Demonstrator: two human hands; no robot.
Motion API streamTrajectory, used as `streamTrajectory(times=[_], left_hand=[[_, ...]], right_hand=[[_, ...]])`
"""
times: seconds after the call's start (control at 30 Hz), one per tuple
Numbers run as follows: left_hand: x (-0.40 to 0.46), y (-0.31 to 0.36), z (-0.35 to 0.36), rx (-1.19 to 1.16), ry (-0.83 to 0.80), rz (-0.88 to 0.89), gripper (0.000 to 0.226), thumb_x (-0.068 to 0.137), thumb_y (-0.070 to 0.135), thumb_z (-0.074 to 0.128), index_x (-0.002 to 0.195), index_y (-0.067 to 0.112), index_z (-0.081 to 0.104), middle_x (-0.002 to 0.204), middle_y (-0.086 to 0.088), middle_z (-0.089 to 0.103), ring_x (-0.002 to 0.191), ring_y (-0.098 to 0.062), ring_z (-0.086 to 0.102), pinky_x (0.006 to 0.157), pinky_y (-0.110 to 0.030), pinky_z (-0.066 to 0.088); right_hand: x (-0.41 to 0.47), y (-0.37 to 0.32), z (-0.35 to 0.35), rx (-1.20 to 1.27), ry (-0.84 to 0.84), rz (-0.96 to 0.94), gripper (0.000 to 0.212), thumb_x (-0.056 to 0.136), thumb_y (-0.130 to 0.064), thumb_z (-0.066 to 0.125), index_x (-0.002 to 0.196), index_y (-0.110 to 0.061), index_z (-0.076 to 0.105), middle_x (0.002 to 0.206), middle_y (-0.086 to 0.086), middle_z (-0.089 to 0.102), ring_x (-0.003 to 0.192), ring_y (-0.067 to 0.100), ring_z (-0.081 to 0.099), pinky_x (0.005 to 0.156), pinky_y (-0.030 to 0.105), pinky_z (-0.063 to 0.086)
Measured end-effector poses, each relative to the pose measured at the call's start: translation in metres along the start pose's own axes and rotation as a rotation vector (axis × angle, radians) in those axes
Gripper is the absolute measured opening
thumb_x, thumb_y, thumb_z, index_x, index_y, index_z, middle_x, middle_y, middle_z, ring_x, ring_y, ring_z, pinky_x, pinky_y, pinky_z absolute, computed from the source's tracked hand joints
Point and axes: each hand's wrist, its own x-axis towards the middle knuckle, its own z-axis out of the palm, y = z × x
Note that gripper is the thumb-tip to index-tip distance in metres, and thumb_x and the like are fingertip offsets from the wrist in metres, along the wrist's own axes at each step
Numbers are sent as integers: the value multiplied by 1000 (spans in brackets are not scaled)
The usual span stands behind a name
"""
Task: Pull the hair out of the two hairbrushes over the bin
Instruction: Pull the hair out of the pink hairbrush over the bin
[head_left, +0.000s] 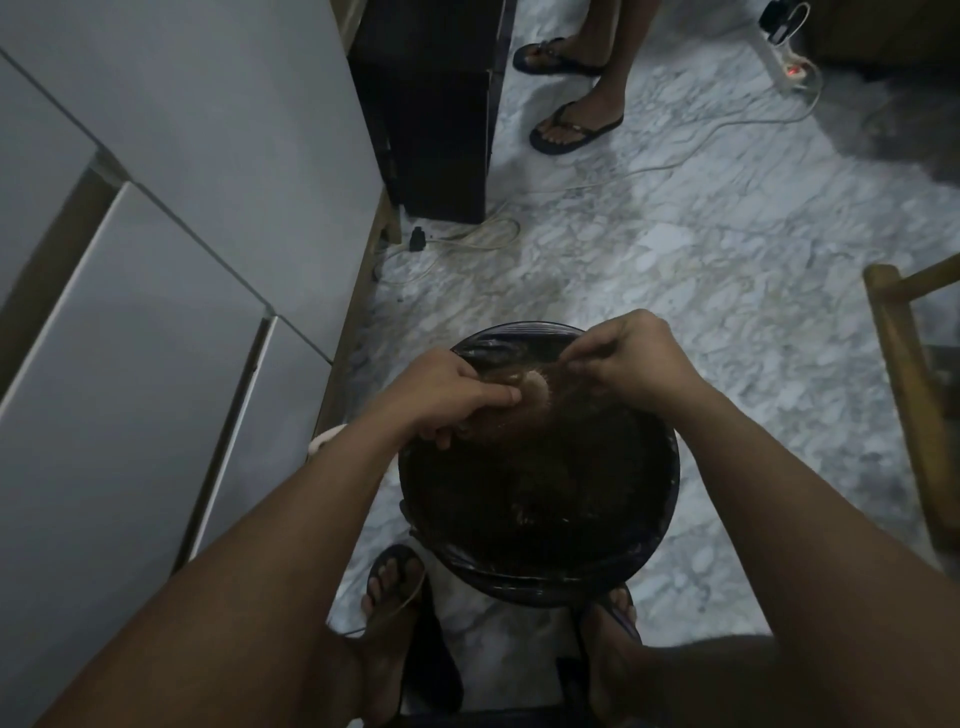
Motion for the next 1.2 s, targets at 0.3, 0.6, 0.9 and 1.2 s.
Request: streamTrajectory(times=[0.3,0.6,0.9,1.2], left_hand=[[-1,0,-3,-39,15,2,45,76,52,76,82,7,76,60,-6,66,41,-21,56,43,-25,43],[-7,5,-4,31,-11,85,38,75,54,76,78,17,76,62,-1,67,38,-15,56,40,-23,41],[-9,4,-8,-70,40,39,46,81,54,69,88,9,75,64,-9,68,40,-17,55,43,-24,41],[-8,12,-4,-316,80,-110,45,80,51,72,87,7,71,58,-10,70,37,-17,52,41,-22,38]], right_hand=[[-8,-14,-2,132,-271,-90,54,77,8,66,124,-19,65,115,-2,68,100,12,68,76,21,58],[-3,-10,4,-47,-22,-187,12,74,-10,79,85,-15,80,83,3,77,76,8,70,73,15,55],[-12,-16,0,148,-266,-69,39,84,-12,71,122,-17,66,111,1,72,95,12,70,69,39,62],[-7,-17,5,357,-78,-34,21,82,4,68,101,-4,72,96,14,73,82,17,73,70,30,62]])
